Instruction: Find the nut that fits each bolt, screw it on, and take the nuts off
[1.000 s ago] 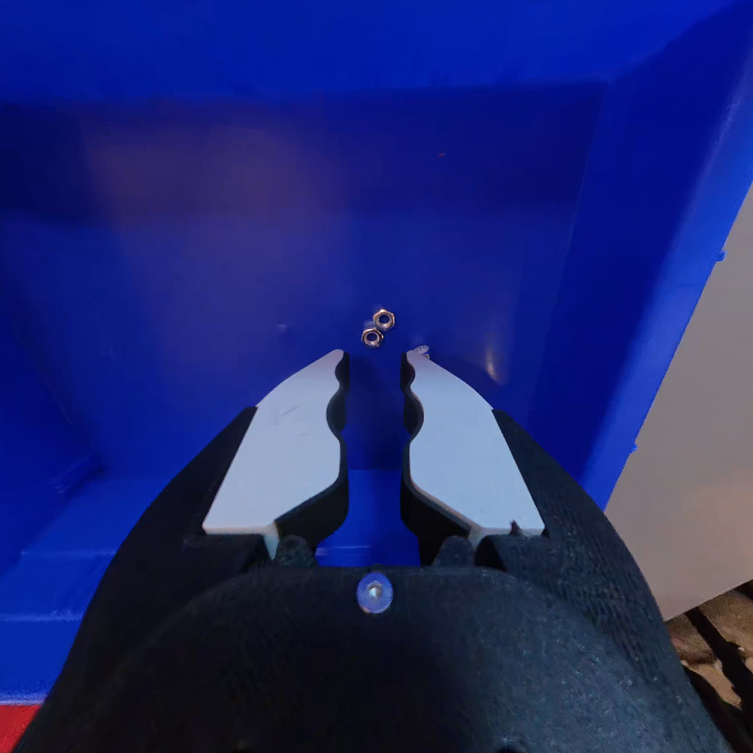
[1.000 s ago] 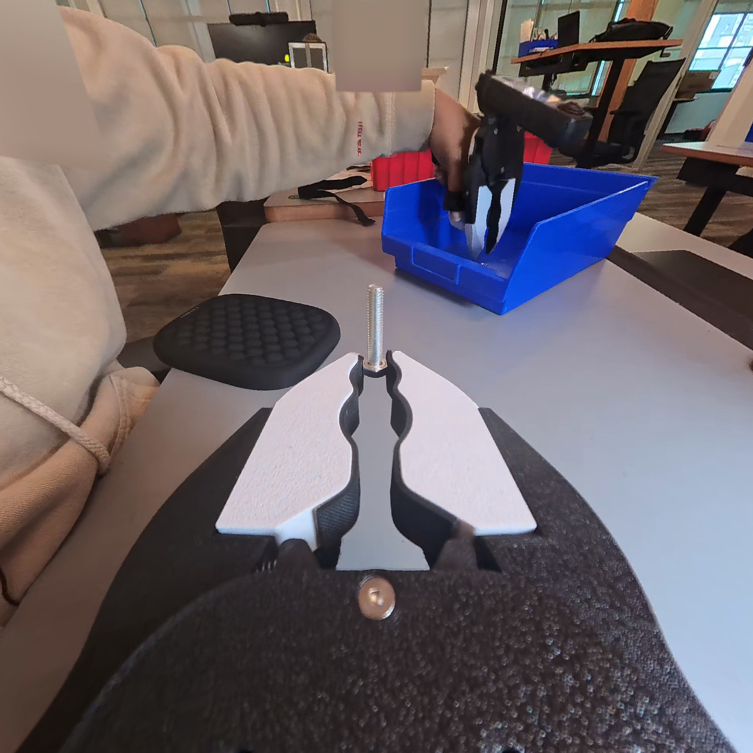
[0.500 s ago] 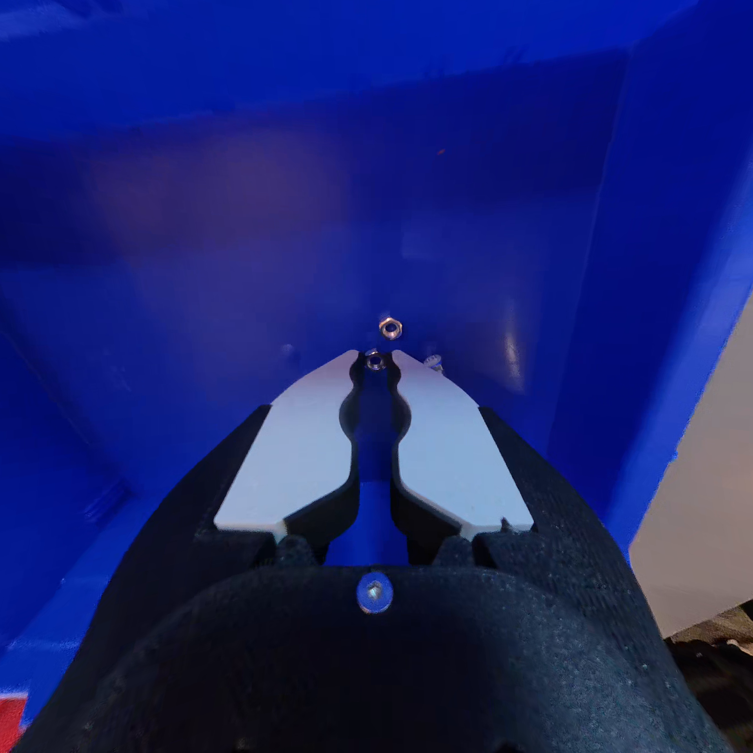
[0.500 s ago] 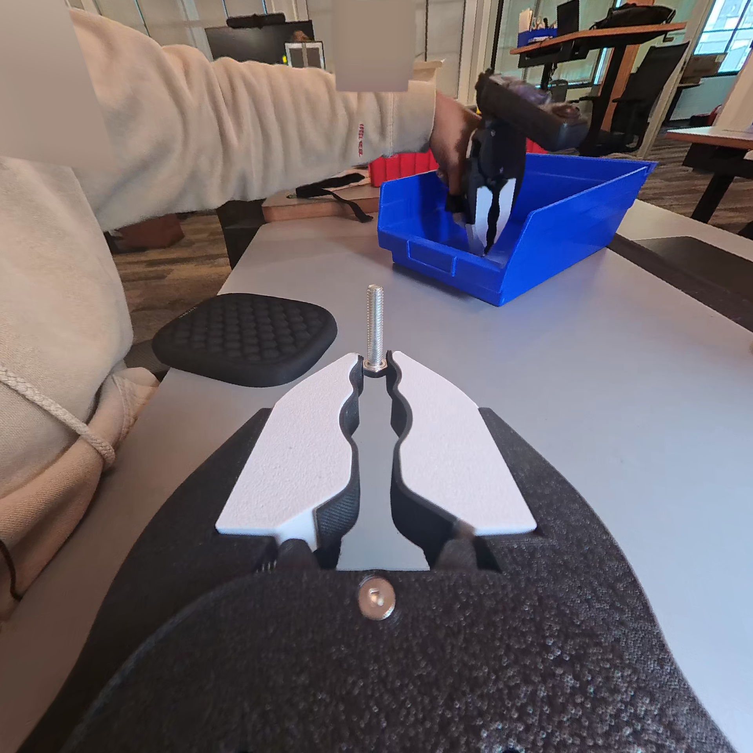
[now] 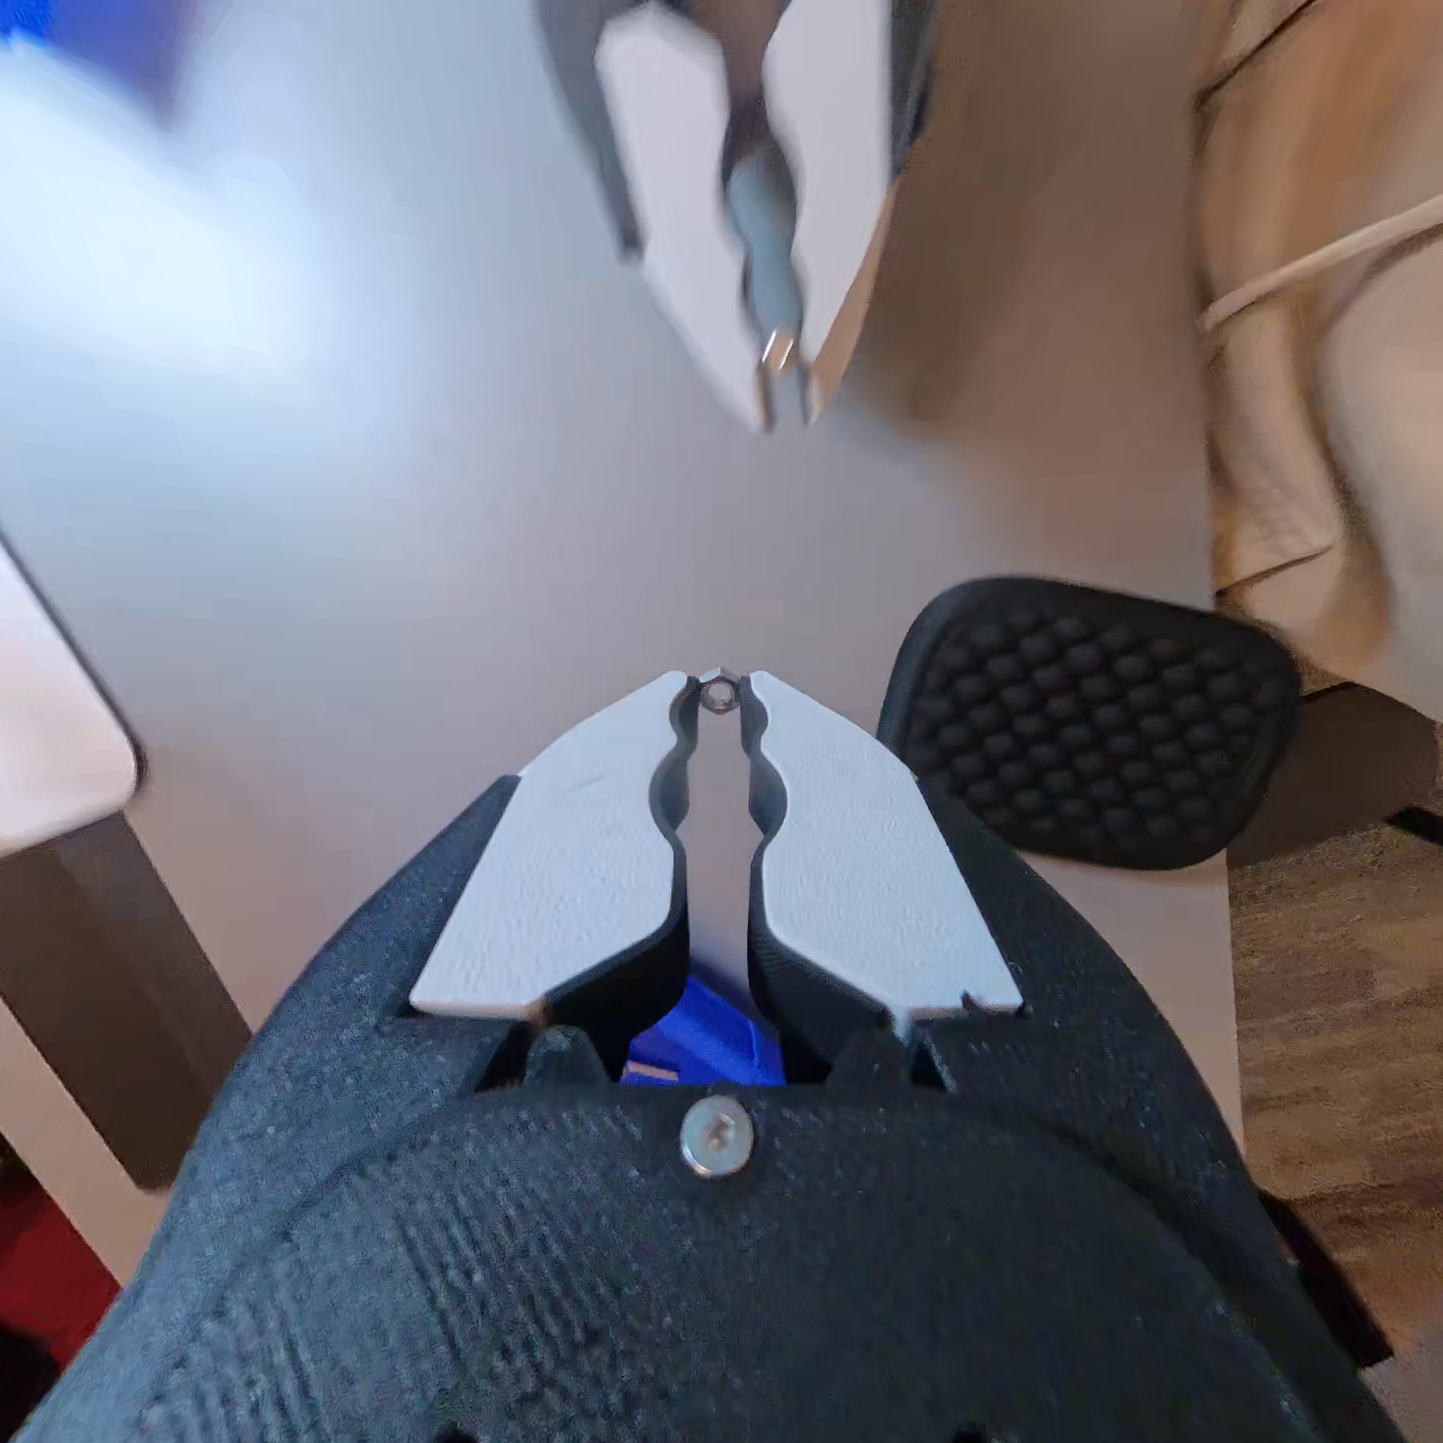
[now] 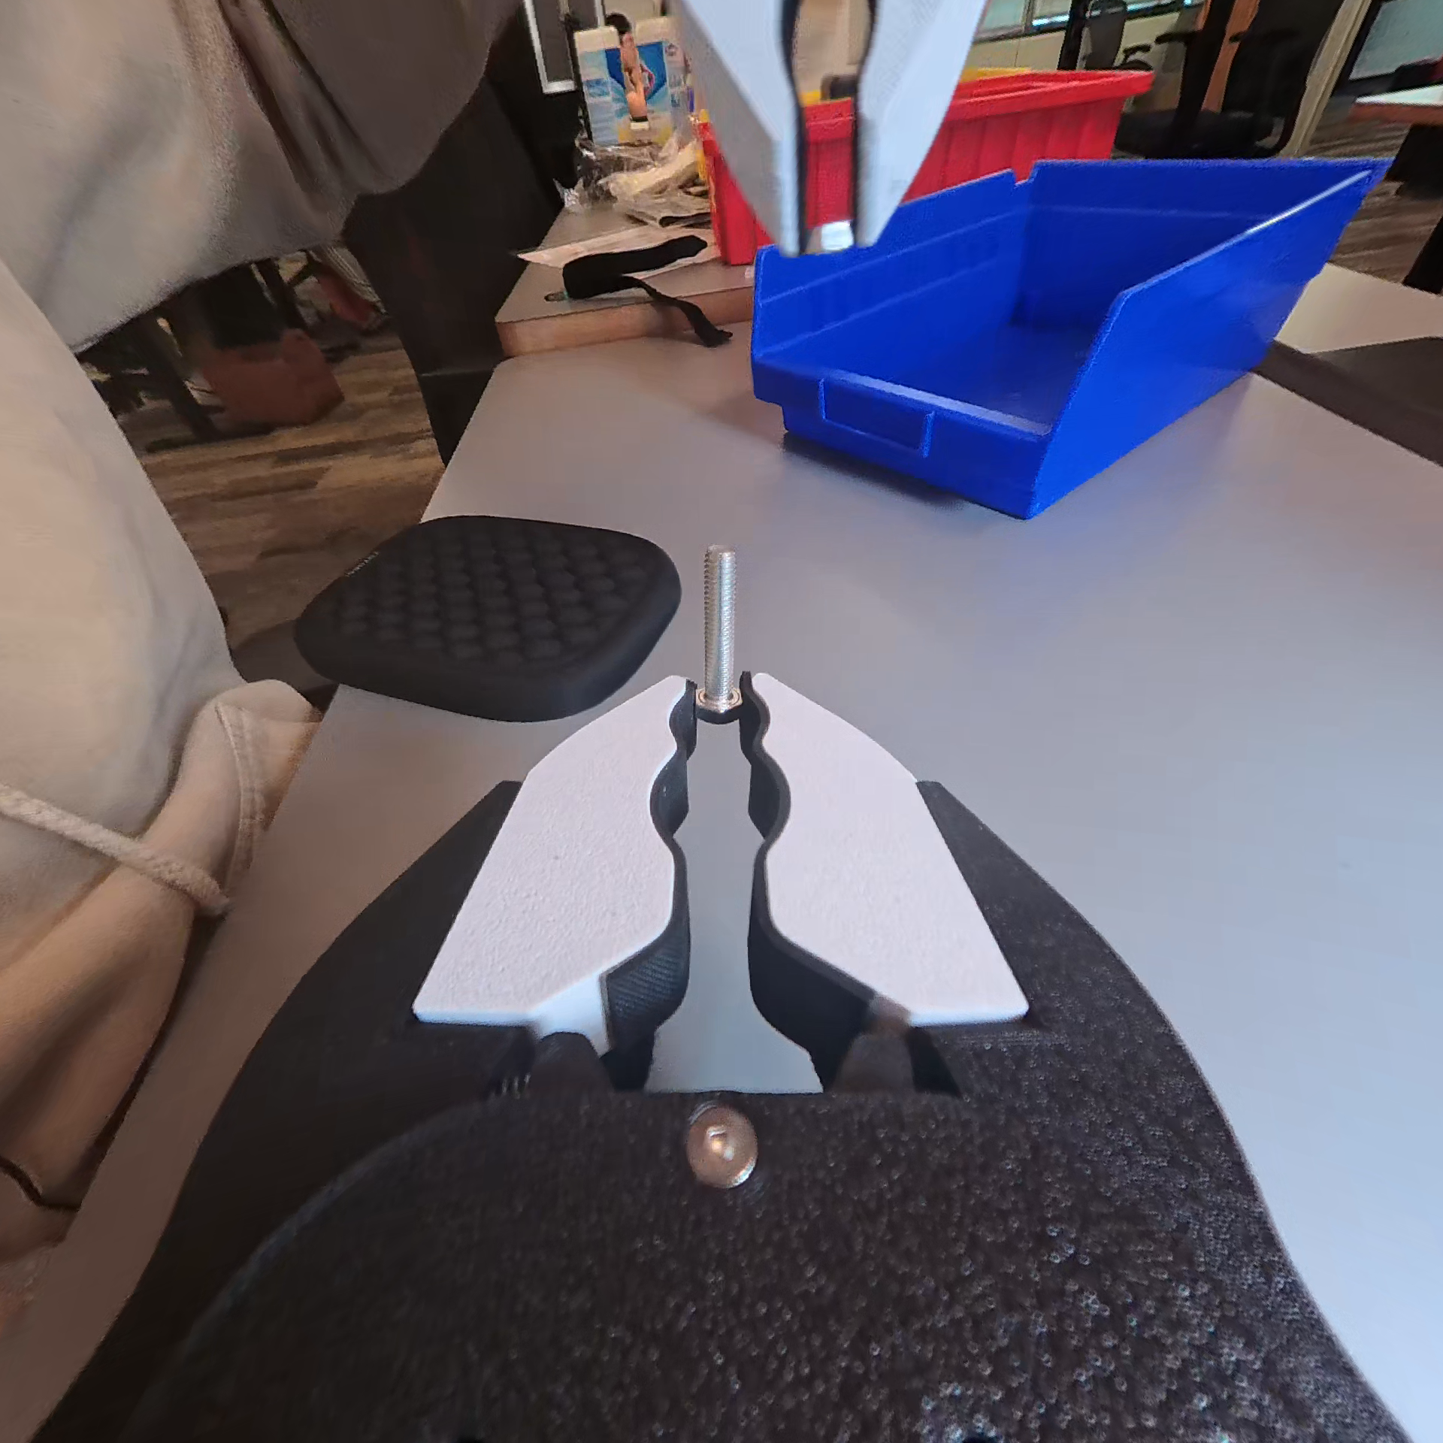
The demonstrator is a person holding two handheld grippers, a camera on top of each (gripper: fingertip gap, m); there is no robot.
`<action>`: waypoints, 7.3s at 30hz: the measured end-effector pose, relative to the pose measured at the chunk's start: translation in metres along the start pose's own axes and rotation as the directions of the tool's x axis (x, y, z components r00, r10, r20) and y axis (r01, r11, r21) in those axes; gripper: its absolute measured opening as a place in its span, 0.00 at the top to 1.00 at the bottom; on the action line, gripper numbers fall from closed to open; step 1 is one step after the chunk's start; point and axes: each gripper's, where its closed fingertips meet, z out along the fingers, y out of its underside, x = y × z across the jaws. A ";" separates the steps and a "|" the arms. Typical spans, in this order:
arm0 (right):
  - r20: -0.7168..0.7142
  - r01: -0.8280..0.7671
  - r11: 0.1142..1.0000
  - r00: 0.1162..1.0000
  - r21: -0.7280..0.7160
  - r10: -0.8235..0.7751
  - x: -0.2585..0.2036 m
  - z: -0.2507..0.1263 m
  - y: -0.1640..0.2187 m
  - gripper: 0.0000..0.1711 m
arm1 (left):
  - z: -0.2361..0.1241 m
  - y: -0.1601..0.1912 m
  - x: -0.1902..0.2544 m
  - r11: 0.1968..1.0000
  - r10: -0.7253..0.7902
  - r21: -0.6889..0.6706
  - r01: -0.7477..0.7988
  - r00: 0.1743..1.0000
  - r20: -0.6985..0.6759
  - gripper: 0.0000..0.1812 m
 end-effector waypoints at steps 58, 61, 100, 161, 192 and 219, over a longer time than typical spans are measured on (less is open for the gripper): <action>-0.130 0.134 0.959 0.986 0.251 -0.103 0.003 -0.019 -0.040 0.94 | -0.008 -0.091 0.014 0.532 -0.250 0.846 -0.041 0.947 0.203 0.85; -0.149 0.128 0.959 0.985 0.254 -0.091 0.008 -0.020 -0.040 0.94 | -0.001 -0.092 0.005 0.471 -0.319 0.882 -0.032 0.926 0.204 0.83; -0.145 0.126 0.955 0.985 0.268 -0.089 0.011 -0.019 -0.040 0.94 | 0.010 -0.081 -0.003 0.288 -0.358 0.946 0.147 0.933 -0.036 0.88; -0.142 0.097 0.961 0.988 0.258 -0.062 0.015 -0.018 -0.038 0.94 | 0.012 -0.089 0.001 0.251 -0.358 0.963 0.099 0.934 -0.002 0.91; -0.113 0.056 0.962 0.993 0.269 -0.026 0.016 -0.018 -0.038 0.94 | 0.011 -0.091 0.004 0.266 -0.348 0.963 0.049 0.936 0.049 0.99; -0.127 0.114 0.962 0.988 0.246 -0.085 0.012 -0.016 -0.036 0.94 | 0.015 -0.089 0.000 0.297 -0.374 0.955 0.023 0.922 0.095 0.92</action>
